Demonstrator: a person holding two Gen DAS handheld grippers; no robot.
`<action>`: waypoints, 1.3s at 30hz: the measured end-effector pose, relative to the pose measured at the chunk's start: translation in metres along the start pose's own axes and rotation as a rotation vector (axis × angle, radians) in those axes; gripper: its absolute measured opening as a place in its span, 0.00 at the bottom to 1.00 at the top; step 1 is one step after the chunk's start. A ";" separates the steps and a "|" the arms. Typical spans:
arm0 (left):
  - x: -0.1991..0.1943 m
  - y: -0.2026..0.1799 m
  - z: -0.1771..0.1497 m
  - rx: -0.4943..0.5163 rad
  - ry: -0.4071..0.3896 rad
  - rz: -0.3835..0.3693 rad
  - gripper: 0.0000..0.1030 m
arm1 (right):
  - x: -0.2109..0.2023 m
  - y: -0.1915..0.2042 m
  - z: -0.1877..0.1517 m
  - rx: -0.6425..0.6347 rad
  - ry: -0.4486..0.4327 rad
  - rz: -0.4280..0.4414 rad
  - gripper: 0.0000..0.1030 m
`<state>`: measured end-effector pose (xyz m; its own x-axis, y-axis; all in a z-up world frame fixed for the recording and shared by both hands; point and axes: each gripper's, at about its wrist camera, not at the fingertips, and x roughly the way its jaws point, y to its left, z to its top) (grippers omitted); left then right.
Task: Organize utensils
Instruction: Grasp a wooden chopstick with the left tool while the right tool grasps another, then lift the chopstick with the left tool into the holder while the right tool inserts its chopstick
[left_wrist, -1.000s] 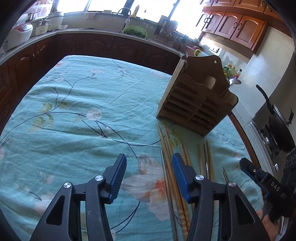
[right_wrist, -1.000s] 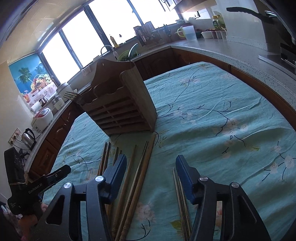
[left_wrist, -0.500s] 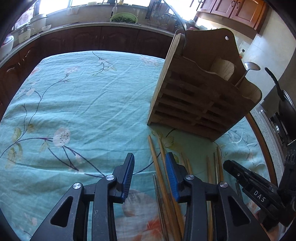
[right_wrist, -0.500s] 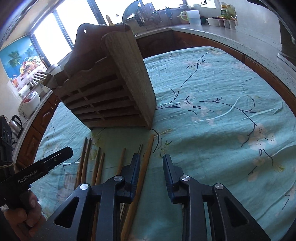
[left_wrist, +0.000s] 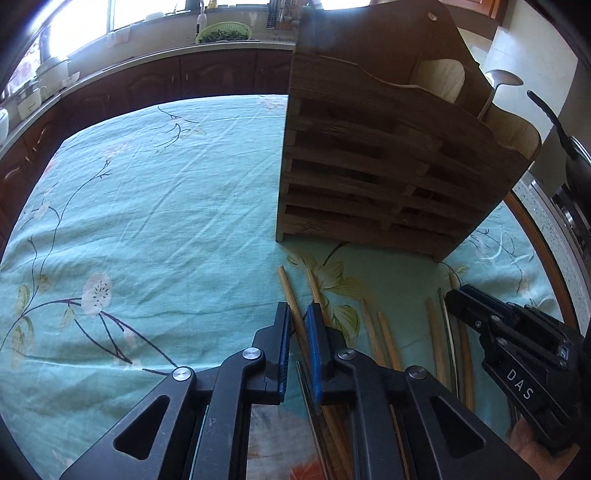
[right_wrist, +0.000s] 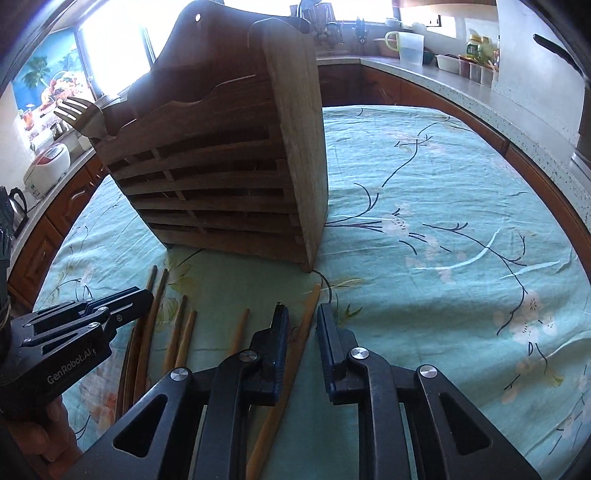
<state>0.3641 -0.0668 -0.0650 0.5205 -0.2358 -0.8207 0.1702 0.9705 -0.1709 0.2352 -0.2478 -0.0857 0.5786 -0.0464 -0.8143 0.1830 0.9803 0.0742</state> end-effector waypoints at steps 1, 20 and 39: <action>0.000 -0.002 0.000 0.011 0.004 -0.003 0.07 | 0.000 0.000 -0.001 -0.001 0.001 0.004 0.09; -0.127 0.019 -0.049 -0.093 -0.178 -0.223 0.04 | -0.110 -0.018 -0.017 0.092 -0.159 0.183 0.05; -0.262 0.041 -0.086 -0.078 -0.387 -0.290 0.04 | -0.213 -0.017 -0.001 0.068 -0.377 0.233 0.05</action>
<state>0.1628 0.0391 0.0957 0.7362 -0.4843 -0.4726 0.2990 0.8594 -0.4149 0.1076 -0.2544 0.0860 0.8577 0.0954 -0.5052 0.0578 0.9585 0.2791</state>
